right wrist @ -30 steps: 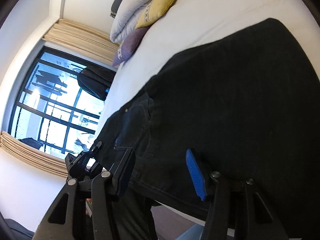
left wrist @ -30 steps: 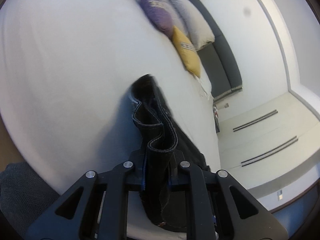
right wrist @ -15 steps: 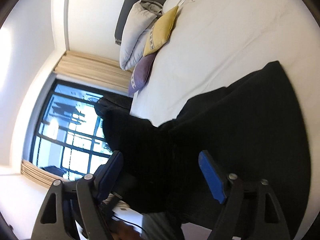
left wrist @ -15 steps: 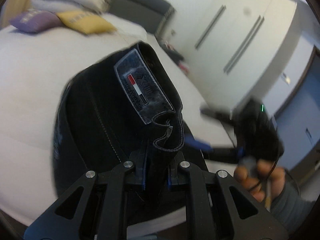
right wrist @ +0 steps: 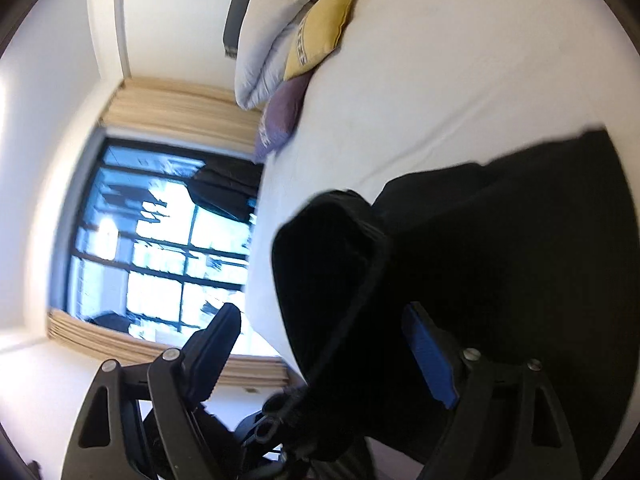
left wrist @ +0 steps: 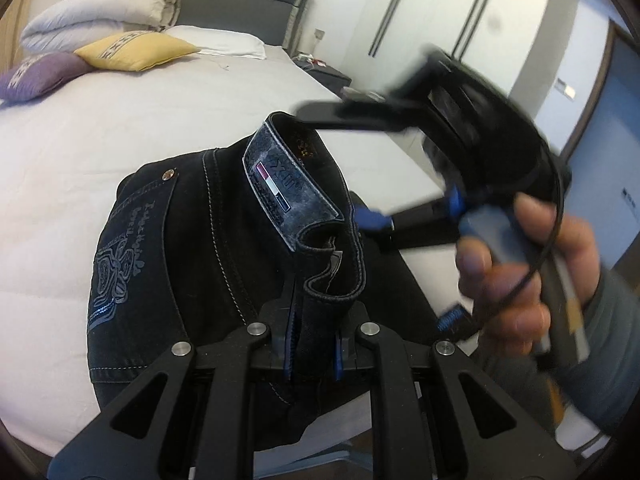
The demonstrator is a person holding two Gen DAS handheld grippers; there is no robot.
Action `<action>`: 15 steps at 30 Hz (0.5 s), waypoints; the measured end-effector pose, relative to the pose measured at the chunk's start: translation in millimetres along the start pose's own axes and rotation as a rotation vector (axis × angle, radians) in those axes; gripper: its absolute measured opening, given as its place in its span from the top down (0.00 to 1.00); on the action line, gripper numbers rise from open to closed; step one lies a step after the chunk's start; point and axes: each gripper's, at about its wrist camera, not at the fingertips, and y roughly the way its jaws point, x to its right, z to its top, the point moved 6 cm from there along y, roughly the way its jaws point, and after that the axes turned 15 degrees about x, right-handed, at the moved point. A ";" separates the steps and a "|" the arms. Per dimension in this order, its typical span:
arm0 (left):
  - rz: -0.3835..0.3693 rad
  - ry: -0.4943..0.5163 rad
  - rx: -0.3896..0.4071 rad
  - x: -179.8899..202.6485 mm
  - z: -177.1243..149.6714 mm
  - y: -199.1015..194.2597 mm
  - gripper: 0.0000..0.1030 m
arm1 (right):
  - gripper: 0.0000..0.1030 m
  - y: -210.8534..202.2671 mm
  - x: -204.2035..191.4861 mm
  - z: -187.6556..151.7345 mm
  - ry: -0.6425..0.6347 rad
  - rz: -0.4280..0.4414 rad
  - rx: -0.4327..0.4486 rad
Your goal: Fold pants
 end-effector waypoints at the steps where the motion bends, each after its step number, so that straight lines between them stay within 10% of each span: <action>1: -0.001 0.021 -0.006 5.4 -2.6 3.7 0.89 | 0.17 2.3 -1.6 0.7 -0.026 -0.021 -0.015; 4: 0.007 0.089 -0.023 19.9 -10.3 10.0 0.88 | 0.24 7.8 -1.3 -0.5 -0.122 -0.109 -0.062; 9: 0.007 0.130 -0.064 33.5 -18.1 33.6 0.88 | 0.79 -9.3 19.6 0.9 -0.160 -0.146 -0.038; 15: -0.007 0.235 -0.090 70.4 -12.0 55.7 0.88 | 0.83 -43.7 44.3 8.7 -0.135 -0.145 0.051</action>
